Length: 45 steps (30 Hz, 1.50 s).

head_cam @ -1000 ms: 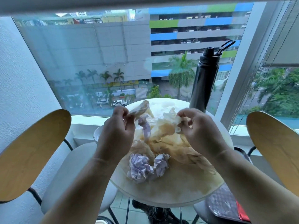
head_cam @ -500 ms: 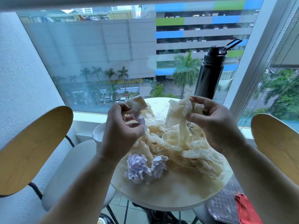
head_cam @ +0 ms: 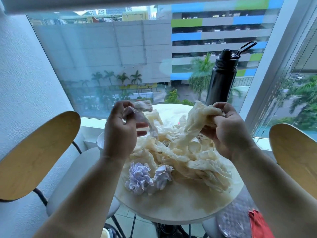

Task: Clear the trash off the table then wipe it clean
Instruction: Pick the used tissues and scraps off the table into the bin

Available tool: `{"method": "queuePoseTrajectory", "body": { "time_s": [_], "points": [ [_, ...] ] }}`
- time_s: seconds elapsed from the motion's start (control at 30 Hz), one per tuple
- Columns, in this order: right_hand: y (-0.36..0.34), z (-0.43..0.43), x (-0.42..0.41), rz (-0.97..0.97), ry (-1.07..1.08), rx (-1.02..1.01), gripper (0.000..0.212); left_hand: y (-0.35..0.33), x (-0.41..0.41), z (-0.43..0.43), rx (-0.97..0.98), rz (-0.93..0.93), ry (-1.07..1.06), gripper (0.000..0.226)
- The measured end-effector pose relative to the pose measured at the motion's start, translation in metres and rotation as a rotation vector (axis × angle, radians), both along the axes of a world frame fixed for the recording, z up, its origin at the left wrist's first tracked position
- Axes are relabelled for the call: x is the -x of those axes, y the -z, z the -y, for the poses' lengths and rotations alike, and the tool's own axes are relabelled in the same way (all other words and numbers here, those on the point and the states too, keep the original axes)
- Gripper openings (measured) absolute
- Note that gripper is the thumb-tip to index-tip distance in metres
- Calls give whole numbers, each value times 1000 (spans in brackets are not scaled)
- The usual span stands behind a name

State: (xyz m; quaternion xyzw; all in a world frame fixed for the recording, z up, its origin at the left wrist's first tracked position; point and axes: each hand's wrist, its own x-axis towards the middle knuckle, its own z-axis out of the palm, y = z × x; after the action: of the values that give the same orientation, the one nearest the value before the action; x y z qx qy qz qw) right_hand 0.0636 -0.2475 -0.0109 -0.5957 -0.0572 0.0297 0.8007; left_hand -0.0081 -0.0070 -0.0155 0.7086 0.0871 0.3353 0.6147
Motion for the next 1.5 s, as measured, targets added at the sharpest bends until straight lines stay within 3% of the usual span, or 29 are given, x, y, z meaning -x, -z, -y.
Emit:
{"method": "queuePoseTrajectory", "body": {
  "time_s": [0.1, 0.2, 0.27, 0.33, 0.5, 0.7, 0.87, 1.03, 1.23, 1.4, 1.5],
  "points": [
    [-6, 4, -1, 4, -93, -156, 31, -14, 1, 3, 525, -12, 129, 33],
    [-7, 7, -1, 115, -128, -84, 35, -15, 4, 1, 692, 32, 234, 31],
    [-6, 5, 1, 204, -104, 13, 46, -13, 8, 1, 675, 68, 295, 38],
    [-6, 1, 3, 237, -88, 33, 41, -12, 10, 3, 618, 94, 273, 46],
    [-6, -13, 11, 148, -102, -23, 26, -16, 21, 7, 633, 89, 175, 30],
    [-3, -35, 20, 70, -158, -111, 43, -16, 45, -4, 676, 77, 110, 26],
    [-10, -68, 46, -29, -312, -241, 35, -11, 78, -34, 631, 70, -8, 32],
    [-7, -121, 93, -92, -475, -279, 57, 6, 131, -81, 733, 65, -58, 41],
    [21, -201, 155, -47, -489, -122, 57, 41, 201, -136, 707, -15, -175, 45],
    [73, -254, 192, 49, -409, 79, 48, 87, 254, -179, 589, -103, -285, 18],
    [117, -275, 205, 30, -391, 205, 37, 120, 273, -195, 602, -175, -384, 13]
  ]
}}
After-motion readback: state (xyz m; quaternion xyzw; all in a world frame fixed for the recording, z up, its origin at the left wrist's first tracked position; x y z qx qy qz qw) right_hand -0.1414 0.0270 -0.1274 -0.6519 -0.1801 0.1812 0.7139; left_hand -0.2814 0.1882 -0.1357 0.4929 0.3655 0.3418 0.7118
